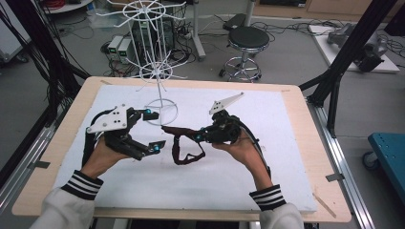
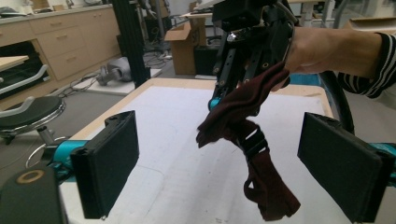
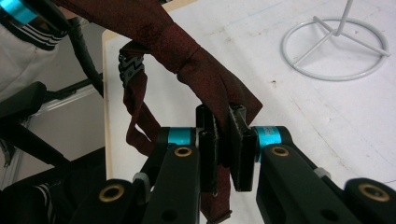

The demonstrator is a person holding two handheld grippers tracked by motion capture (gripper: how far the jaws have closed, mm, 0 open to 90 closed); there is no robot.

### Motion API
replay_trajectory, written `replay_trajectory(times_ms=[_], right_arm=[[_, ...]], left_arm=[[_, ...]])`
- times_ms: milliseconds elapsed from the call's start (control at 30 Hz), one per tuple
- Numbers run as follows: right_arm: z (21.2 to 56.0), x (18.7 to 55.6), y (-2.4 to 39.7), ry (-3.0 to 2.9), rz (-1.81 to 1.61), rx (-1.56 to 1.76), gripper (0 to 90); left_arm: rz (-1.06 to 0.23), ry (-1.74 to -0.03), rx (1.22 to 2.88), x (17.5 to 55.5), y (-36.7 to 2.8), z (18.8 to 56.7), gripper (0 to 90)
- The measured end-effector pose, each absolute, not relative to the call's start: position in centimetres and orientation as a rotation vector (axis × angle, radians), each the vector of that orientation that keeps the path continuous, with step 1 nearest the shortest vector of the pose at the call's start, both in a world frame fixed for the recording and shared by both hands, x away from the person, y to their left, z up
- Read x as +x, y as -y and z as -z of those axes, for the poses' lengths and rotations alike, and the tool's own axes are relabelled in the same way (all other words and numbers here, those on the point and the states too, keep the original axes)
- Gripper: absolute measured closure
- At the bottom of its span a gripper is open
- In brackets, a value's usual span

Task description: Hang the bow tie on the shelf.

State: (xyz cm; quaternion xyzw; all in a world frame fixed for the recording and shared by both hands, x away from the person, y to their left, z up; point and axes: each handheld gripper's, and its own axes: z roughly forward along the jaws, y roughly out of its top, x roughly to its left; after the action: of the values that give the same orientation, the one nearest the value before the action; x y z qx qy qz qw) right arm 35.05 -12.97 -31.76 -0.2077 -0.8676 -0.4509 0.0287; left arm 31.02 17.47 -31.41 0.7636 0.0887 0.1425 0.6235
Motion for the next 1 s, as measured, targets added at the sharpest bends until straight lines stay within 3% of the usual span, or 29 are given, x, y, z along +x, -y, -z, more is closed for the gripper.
replay_trajectory(times_ms=[367, 567, 767, 933, 1000], right_arm=[[31.9, 34.9, 12.4, 2.702, 1.360, -0.616, 84.2], [32.0, 35.0, 12.3, 2.715, 1.350, -0.606, 84.2], [32.0, 35.0, 12.1, 2.728, 1.337, -0.604, 84.2], [32.1, 35.0, 11.9, 2.741, 1.321, -0.607, 83.8], [32.2, 35.0, 11.9, 2.743, 1.324, -0.601, 83.8]], left_arm=[[-0.299, -0.152, 1.776, 31.2, -16.4, 31.5, 33.7], [-0.308, -0.139, 1.809, 31.2, -16.1, 31.5, 39.0], [-0.298, -0.135, 1.841, 31.1, -16.0, 31.6, 50.9], [-0.324, -0.138, 1.865, 30.8, -16.0, 31.4, 69.9], [-0.331, -0.142, 1.870, 30.8, -16.0, 31.4, 72.0]])
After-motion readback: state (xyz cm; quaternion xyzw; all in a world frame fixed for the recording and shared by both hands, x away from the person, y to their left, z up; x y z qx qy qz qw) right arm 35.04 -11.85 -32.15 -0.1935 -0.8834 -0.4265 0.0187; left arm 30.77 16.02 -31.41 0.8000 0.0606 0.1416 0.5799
